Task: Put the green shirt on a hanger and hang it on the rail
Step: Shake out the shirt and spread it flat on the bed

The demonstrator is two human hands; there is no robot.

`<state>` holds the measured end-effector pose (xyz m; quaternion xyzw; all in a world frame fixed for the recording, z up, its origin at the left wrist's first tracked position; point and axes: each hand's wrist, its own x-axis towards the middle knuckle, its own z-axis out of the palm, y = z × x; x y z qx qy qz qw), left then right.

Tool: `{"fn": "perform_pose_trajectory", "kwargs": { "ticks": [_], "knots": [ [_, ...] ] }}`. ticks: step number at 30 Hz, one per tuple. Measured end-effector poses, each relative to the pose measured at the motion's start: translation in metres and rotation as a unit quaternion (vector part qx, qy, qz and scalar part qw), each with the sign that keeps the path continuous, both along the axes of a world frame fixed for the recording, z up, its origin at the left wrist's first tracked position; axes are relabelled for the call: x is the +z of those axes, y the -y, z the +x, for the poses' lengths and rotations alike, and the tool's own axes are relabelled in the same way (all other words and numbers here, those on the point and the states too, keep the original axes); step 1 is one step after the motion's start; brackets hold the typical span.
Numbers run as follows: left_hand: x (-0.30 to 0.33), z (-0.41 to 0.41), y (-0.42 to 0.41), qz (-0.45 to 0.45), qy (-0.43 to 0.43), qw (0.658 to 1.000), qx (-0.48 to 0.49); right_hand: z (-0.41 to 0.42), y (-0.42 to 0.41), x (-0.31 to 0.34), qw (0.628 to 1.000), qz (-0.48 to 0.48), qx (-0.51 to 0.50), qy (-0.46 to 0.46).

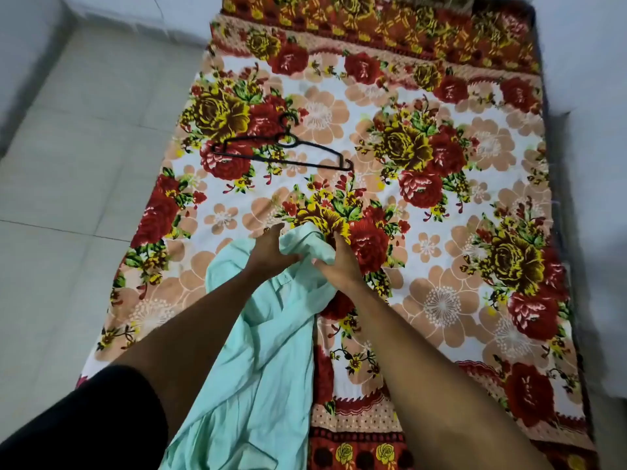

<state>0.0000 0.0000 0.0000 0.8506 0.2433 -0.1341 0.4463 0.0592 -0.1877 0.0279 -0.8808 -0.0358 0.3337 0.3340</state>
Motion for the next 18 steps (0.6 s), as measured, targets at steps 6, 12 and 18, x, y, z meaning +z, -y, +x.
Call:
{"fn": "perform_pose_trajectory", "kwargs": {
  "ticks": [6,12,18],
  "knots": [
    [-0.01,0.014,-0.005,0.03,0.007,0.999,-0.02,0.028,-0.012,-0.021,0.998,-0.015,0.051,-0.022],
    [0.032,-0.001,-0.014,-0.056,0.092,0.994,0.027,0.022,-0.013,-0.011,0.996,0.038,0.049,0.062],
    [0.104,-0.007,-0.021,-0.075,0.156,0.985,0.029,0.014,-0.009,0.063,0.988,0.147,0.047,-0.009]
  ]
}}
